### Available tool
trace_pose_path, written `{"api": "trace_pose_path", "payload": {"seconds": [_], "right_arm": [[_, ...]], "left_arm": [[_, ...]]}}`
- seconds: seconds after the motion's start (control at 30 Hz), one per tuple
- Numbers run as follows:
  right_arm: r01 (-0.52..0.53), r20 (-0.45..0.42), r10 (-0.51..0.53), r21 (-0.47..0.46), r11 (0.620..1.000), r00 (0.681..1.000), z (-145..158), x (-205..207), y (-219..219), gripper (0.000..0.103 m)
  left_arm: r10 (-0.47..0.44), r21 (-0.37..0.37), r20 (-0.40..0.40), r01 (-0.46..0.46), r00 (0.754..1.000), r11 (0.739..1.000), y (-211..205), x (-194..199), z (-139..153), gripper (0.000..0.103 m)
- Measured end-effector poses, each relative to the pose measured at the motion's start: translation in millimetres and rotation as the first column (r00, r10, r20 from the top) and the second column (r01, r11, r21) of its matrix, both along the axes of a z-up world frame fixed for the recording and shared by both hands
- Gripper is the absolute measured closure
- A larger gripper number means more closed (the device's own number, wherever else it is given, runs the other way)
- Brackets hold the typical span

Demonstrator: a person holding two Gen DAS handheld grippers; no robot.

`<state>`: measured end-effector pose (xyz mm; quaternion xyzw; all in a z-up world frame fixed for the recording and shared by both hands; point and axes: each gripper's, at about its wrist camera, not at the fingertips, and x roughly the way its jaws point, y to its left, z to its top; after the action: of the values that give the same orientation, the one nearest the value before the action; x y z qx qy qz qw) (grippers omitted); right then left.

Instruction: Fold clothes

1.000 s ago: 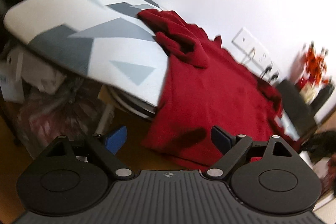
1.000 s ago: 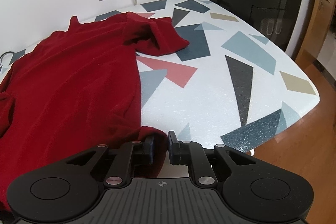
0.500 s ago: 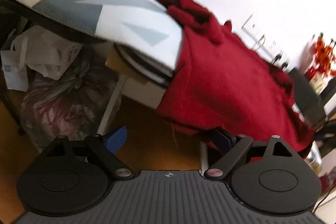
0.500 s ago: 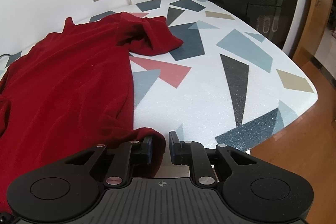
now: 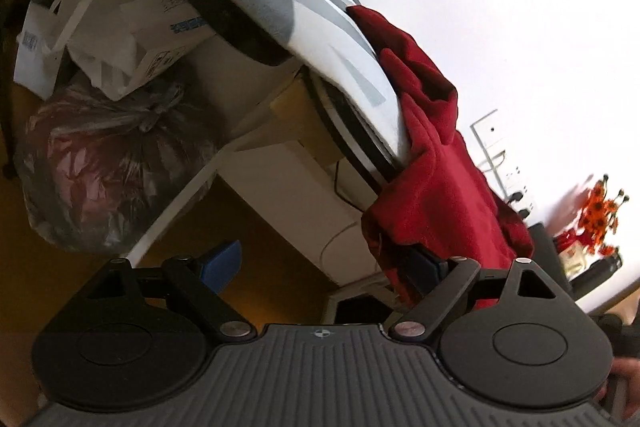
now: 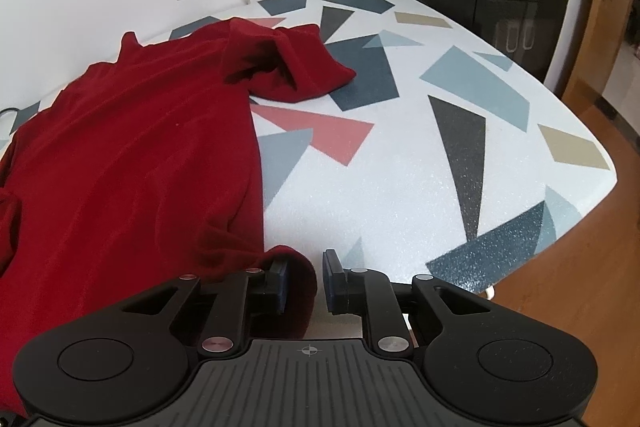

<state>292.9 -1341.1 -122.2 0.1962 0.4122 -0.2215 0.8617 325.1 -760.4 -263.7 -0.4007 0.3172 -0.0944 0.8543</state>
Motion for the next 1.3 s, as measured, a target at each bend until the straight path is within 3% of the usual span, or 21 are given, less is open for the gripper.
{"api": "trace_pose_path", "payload": {"seconds": [0.1,0.3,0.47,0.53,0.67,0.8,0.9,1.0,1.17,1.3], "right_arm": [[-0.001,0.002,0.001,0.002,1.000,1.000,0.8,2.1,-1.5,0.087],[-0.006,0.025,0.006,0.001,1.000,1.000,0.8,4.3,-3.4,0.086],[-0.012,0.034,0.011,0.006,1.000,0.999,-0.4,3.5,-5.0,0.086],[-0.015,0.048,0.014,0.014,1.000,0.999,0.3,1.4,-6.6,0.086],[0.003,0.057,-0.004,0.027,1.000,0.998,0.3,-2.9,-12.3,0.086],[0.017,0.069,-0.020,0.043,0.999,0.997,-0.9,-10.2,-16.4,0.086],[0.028,0.077,-0.032,0.054,0.998,0.997,-2.9,-15.9,-18.3,0.085],[0.048,0.089,-0.055,0.088,0.995,0.994,-5.5,-20.3,-21.9,0.085],[0.037,0.091,-0.045,0.084,0.996,0.995,-5.8,-21.0,-21.3,0.084],[0.000,0.105,-0.005,0.053,0.999,0.994,-1.6,-25.9,-18.5,0.082]], "left_arm": [[-0.012,-0.024,0.025,0.013,1.000,1.000,-0.8,-0.3,2.1,0.015],[-0.094,0.130,0.096,0.081,0.991,0.988,-24.2,-0.4,19.7,0.015],[-0.077,0.245,0.179,0.031,0.981,0.969,-32.0,-2.2,46.5,0.015],[-0.079,0.333,0.219,0.001,0.973,0.943,-36.8,-5.1,60.0,0.014],[-0.120,0.571,0.258,-0.051,0.959,0.819,-55.5,-9.5,78.3,0.014],[-0.136,0.673,0.270,-0.086,0.953,0.735,-65.1,-13.8,90.5,0.014],[-0.084,0.729,0.266,-0.144,0.960,0.669,-65.7,-14.6,92.7,0.013],[-0.056,0.759,0.244,-0.155,0.968,0.632,-62.2,-5.9,90.1,0.013],[-0.091,0.799,0.247,-0.150,0.965,0.583,-71.1,4.1,94.3,0.015],[-0.086,0.790,0.195,-0.104,0.977,0.604,-73.3,8.6,105.4,0.028]]}}
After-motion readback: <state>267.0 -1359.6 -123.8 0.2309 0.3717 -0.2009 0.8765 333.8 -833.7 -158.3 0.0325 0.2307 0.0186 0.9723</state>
